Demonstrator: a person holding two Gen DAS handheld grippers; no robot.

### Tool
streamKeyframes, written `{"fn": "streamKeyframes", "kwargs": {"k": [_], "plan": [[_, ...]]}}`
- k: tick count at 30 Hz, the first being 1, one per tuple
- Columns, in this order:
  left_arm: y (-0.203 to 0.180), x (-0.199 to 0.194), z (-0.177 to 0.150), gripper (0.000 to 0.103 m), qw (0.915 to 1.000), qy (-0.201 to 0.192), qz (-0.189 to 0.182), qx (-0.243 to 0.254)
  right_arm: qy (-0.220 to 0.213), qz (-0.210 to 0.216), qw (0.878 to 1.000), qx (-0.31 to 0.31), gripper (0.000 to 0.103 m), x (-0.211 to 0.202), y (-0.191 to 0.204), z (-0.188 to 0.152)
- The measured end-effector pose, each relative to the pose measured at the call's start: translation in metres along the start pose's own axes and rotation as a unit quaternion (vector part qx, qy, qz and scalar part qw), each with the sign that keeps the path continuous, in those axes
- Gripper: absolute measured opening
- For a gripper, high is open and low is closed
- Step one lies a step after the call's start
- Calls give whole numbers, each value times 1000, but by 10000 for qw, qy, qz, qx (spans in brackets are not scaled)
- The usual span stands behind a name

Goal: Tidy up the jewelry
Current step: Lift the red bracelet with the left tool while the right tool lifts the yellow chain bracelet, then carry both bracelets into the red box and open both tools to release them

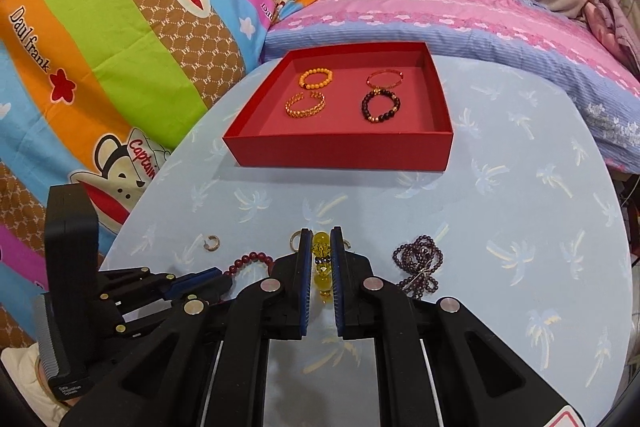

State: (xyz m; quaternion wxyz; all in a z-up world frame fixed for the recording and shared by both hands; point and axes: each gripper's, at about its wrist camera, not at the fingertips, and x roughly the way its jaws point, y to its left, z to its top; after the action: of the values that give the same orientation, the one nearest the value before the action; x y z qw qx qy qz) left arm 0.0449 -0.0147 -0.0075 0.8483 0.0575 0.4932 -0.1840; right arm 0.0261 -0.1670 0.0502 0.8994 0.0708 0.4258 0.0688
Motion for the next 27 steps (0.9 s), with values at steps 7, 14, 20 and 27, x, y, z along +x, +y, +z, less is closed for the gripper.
{"fn": "streamKeyframes", "kwargs": {"k": [7,14,20,27], "plan": [[-10,-15,12,8,9997,-188,-33,169,-276,-31,9995,145,9,-20,-8,11],[-14,-30,29,8,9988,-424,-136,207,-464,-23,9988,177,9,-32,-9,25],[-12,-39,44,8,9978,-618,-199,153,-542,-56,9984,147,9,-36,-11,36],[-7,-47,67,8,9961,-843,-215,115,-655,-155,9975,199,9,-39,-21,51]]}}
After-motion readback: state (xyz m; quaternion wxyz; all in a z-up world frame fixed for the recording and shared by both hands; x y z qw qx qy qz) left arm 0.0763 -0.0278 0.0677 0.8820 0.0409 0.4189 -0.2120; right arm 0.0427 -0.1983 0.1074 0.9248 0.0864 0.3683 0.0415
